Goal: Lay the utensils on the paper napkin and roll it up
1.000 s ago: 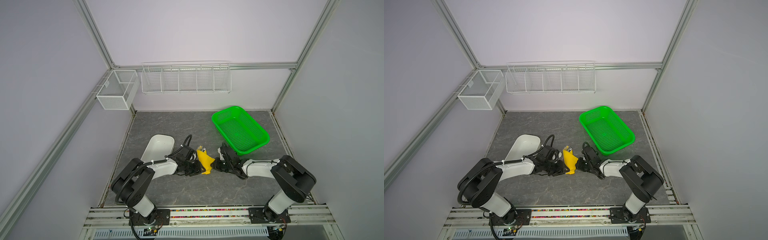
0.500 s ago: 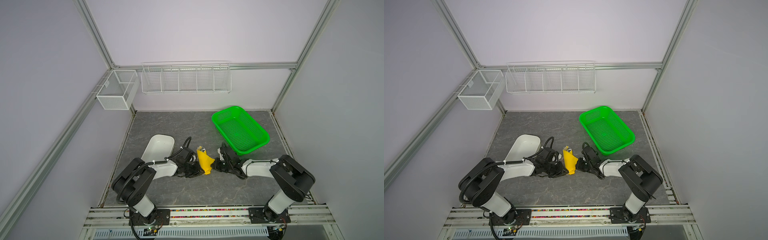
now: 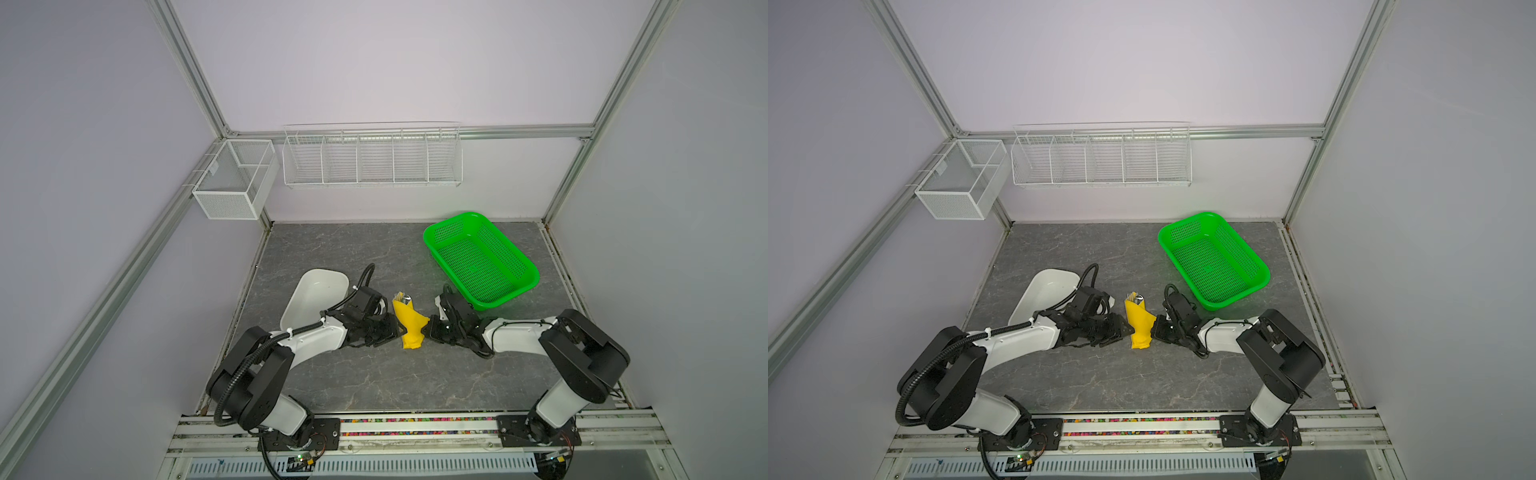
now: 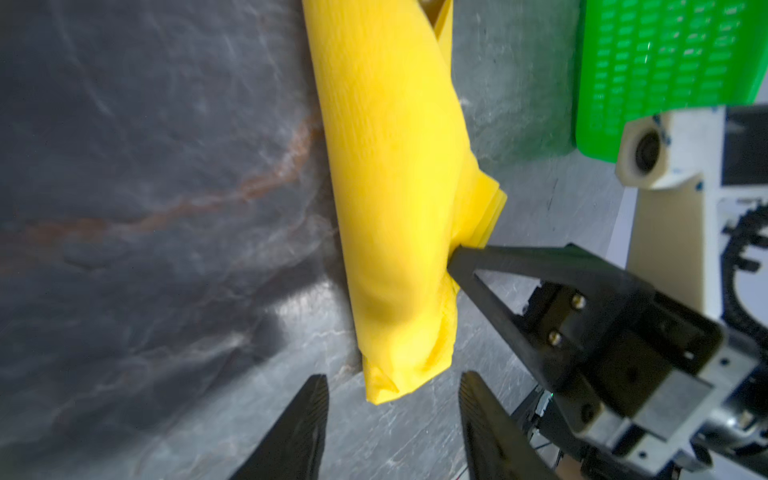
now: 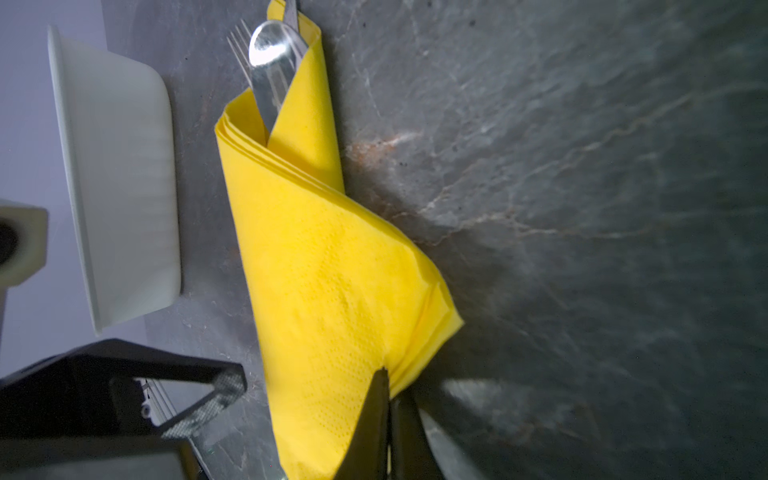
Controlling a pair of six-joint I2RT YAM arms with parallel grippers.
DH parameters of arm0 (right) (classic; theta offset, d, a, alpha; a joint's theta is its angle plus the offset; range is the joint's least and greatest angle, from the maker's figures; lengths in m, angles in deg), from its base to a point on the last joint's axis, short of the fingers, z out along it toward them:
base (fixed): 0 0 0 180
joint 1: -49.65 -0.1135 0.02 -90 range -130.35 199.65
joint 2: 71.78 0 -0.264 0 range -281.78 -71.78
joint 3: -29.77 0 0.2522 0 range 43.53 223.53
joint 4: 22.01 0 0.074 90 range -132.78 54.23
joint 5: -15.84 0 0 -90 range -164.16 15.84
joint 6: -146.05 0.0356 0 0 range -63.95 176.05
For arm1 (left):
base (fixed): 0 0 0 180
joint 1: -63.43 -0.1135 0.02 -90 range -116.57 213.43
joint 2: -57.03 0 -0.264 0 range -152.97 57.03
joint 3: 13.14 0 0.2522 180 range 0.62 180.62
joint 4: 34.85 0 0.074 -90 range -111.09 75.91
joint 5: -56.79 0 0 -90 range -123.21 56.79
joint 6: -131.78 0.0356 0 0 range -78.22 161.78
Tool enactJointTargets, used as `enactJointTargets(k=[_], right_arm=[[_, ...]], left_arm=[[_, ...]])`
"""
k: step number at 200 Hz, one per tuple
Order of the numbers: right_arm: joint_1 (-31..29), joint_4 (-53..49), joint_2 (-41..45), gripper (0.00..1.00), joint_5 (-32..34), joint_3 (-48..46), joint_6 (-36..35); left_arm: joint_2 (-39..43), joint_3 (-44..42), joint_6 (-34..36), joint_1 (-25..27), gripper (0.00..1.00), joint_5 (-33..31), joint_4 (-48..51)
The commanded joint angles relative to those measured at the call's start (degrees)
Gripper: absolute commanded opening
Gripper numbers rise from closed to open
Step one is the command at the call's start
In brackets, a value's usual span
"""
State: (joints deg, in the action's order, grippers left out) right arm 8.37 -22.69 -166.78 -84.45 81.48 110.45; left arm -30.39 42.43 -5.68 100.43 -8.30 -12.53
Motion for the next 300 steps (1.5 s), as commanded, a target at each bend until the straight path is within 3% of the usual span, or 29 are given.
enactJointTargets(k=[1, 134, 166, 205, 254, 300], right_arm=[[0.3, -3.3, -0.2, 0.06, 1.2, 1.1, -0.3], [0.0, -6.2, 0.1, 0.06, 2.2, 2.2, -1.1], [0.1, -6.4, 0.6, 0.07, 2.4, 2.2, -1.2], [0.5, -8.6, 3.2, 0.17, 2.5, 3.1, -2.1], [1.0, -17.1, 11.4, 0.43, 8.1, 4.7, -3.6], [0.8, -15.8, 8.4, 0.44, 2.2, 9.1, -8.1]], left_arm=[[-3.0, 5.0, 2.1, -1.1, 0.51, -1.4, 1.8], [-14.5, 10.0, 4.0, -0.4, 0.44, -1.6, 3.4], [-16.1, 10.7, 4.8, 0.0, 0.38, -2.4, 4.6], [-17.1, 10.5, 5.2, 0.5, 0.35, -3.8, 5.1], [-17.3, 10.2, 5.4, 0.6, 0.35, -4.0, 5.0], [-17.1, 10.1, 5.2, 0.6, 0.35, -4.0, 4.5]])
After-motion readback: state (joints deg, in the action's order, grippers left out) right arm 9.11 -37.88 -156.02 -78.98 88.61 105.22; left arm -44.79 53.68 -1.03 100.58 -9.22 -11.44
